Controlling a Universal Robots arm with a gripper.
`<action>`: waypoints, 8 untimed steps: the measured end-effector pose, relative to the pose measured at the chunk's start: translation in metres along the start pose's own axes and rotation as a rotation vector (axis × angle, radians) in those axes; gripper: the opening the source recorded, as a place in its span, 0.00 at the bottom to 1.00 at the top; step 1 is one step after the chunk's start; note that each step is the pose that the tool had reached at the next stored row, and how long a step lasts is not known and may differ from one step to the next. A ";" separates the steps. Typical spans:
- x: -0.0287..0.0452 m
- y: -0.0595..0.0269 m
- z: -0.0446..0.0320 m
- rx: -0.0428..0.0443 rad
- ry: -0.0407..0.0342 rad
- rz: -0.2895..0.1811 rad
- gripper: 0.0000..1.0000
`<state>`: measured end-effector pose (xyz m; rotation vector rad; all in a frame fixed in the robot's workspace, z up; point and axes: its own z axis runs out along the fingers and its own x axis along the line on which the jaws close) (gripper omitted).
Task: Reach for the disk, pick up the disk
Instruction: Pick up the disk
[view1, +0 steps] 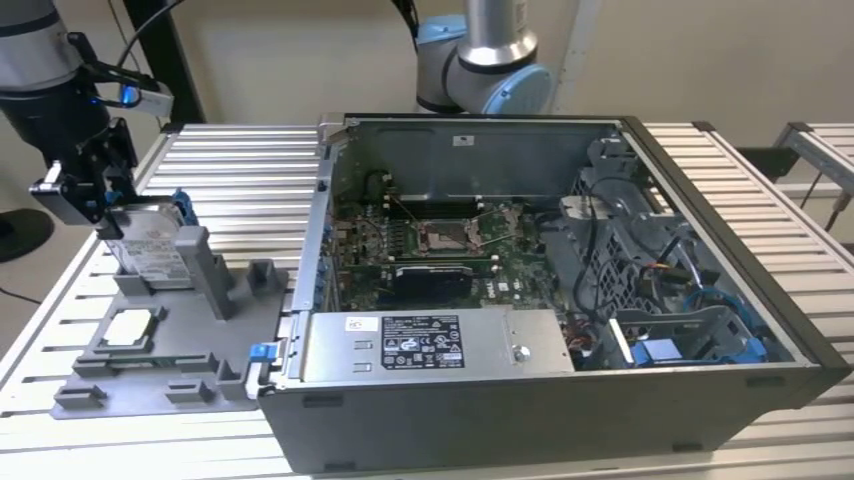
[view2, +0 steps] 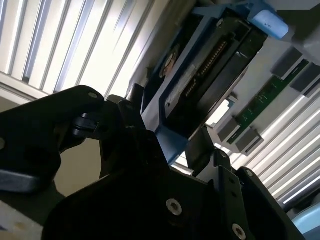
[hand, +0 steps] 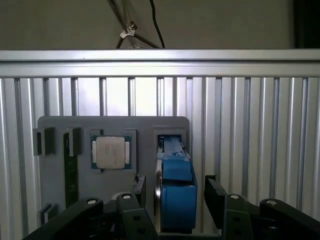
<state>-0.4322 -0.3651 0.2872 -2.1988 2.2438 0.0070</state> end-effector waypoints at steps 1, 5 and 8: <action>0.0000 0.0000 0.0011 0.0007 0.0000 0.000 1.00; 0.0000 0.0000 0.0058 0.0024 -0.0001 -0.001 1.00; 0.0000 0.0000 0.0098 0.0029 -0.0002 -0.001 1.00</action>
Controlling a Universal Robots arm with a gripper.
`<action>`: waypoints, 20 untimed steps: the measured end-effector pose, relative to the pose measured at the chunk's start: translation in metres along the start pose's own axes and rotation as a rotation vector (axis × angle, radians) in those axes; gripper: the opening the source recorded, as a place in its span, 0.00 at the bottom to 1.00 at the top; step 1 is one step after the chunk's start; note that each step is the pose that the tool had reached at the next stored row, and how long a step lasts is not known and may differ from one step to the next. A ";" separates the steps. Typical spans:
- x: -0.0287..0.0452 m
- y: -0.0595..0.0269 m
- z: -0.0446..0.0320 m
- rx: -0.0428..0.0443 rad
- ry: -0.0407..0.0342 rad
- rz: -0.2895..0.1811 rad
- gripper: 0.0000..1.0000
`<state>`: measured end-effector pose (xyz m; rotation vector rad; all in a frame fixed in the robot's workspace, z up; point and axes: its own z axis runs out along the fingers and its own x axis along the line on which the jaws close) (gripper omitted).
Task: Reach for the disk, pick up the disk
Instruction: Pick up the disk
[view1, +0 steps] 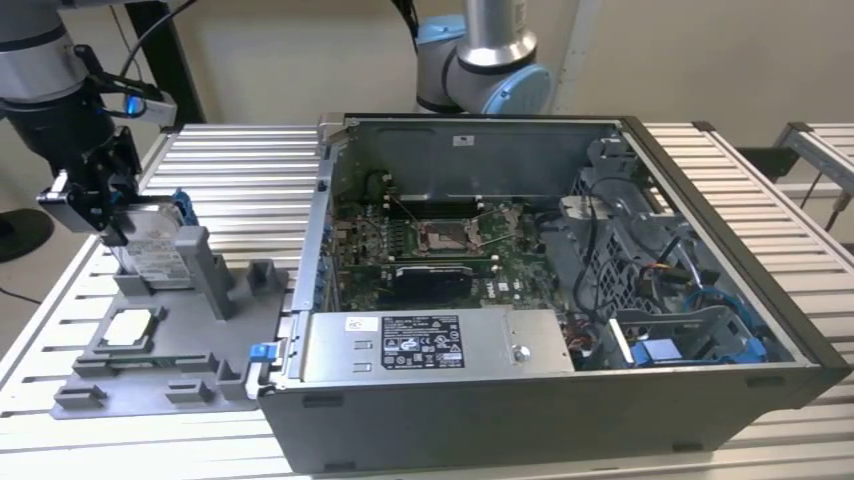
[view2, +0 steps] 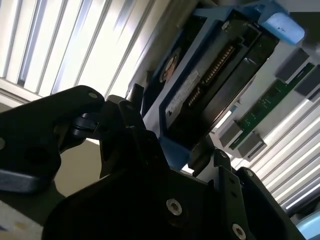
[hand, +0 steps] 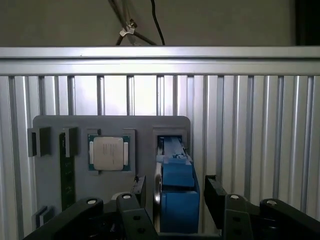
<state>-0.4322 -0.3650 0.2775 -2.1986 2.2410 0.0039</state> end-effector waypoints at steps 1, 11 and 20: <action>0.0000 0.0000 0.0012 0.0000 0.0000 0.000 1.00; 0.0000 0.0000 0.0070 -0.0001 -0.0003 0.000 1.00; 0.0000 0.0000 0.0084 0.0000 -0.0003 0.000 1.00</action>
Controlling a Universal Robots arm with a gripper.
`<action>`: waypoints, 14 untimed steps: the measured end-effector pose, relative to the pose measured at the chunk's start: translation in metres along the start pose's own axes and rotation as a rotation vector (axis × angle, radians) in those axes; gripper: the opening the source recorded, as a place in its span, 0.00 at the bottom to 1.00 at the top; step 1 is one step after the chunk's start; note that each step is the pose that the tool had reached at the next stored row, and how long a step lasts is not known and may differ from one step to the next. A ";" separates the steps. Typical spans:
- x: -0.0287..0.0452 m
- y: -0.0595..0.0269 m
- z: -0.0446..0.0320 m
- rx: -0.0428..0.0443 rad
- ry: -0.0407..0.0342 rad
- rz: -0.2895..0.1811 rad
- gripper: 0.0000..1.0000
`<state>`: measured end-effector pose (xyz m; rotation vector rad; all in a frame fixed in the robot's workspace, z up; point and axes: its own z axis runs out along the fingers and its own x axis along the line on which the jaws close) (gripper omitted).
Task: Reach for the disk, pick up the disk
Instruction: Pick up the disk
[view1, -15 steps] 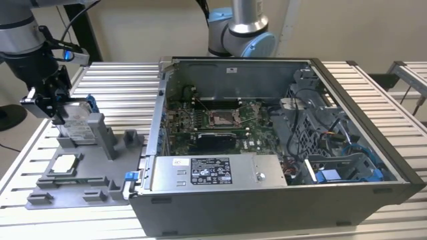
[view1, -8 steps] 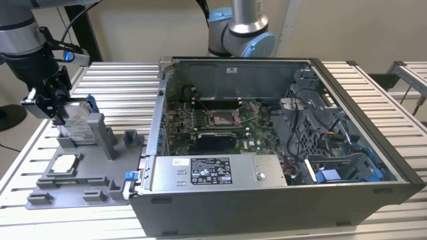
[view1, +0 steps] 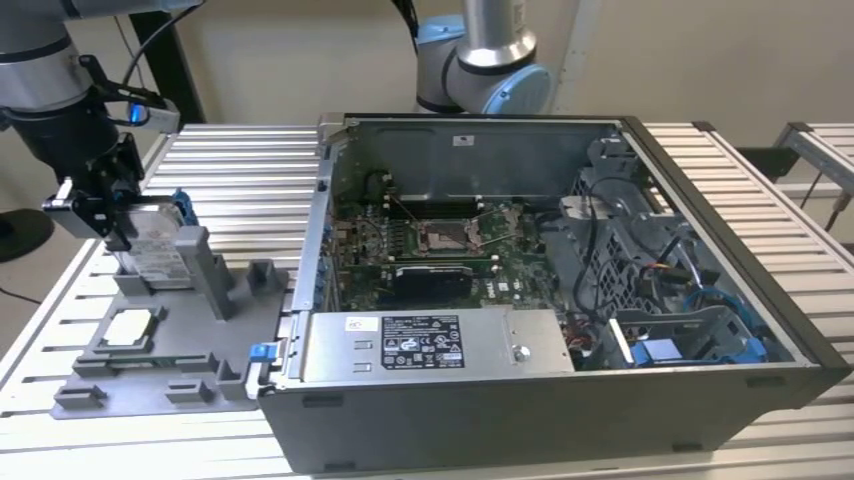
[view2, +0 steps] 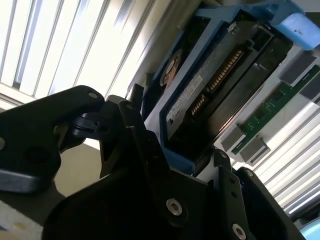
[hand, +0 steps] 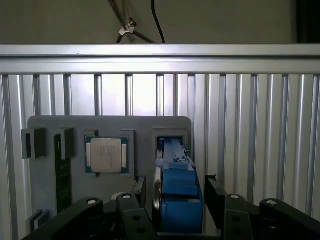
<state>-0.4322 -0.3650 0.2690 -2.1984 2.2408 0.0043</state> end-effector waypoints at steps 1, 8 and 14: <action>0.0000 0.0000 0.0000 0.0001 0.0000 0.000 1.00; -0.0001 -0.0014 0.0000 0.0001 0.0000 0.000 1.00; 0.0000 -0.0018 0.0000 0.0001 0.0000 0.000 1.00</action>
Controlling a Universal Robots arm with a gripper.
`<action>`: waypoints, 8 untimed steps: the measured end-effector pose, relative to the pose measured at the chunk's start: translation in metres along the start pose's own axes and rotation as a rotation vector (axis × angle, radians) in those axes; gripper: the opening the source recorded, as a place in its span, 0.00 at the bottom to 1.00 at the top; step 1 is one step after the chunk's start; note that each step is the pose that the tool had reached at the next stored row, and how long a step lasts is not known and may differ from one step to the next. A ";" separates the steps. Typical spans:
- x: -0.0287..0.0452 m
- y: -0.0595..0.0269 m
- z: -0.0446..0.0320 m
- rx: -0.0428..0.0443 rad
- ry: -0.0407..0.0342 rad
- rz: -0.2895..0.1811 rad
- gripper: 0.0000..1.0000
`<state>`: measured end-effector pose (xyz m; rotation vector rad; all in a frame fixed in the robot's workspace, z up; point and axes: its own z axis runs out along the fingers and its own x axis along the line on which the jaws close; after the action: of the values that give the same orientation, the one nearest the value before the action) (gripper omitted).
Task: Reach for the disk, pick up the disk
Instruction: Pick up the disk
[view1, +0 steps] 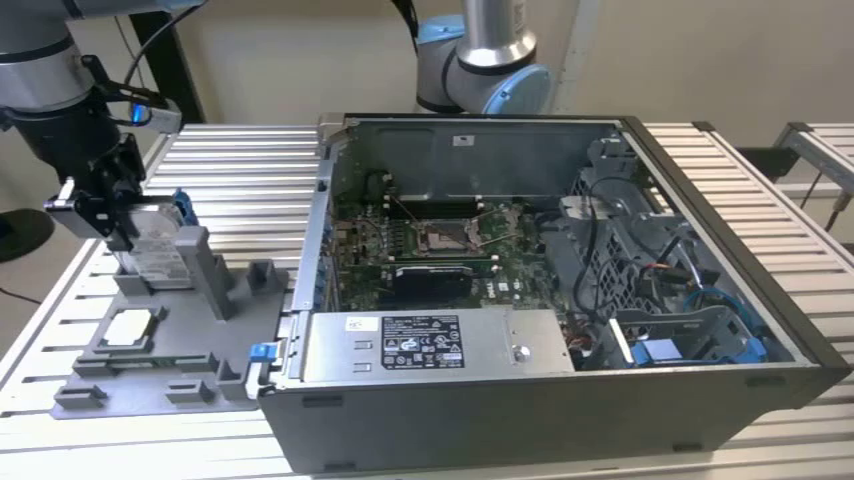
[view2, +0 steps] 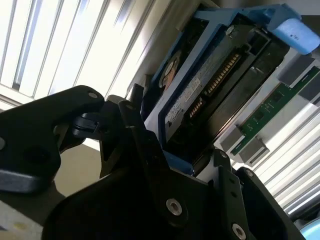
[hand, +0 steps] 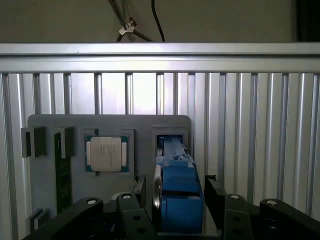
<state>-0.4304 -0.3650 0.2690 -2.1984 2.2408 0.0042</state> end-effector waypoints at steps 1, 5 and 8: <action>0.0000 0.0000 0.0000 0.0000 0.0000 0.000 0.00; 0.0000 -0.0002 0.0000 0.0000 -0.0001 0.000 0.00; 0.0000 -0.0006 0.0000 0.0000 0.0000 0.000 0.00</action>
<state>-0.4298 -0.3650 0.2690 -2.1984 2.2408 0.0043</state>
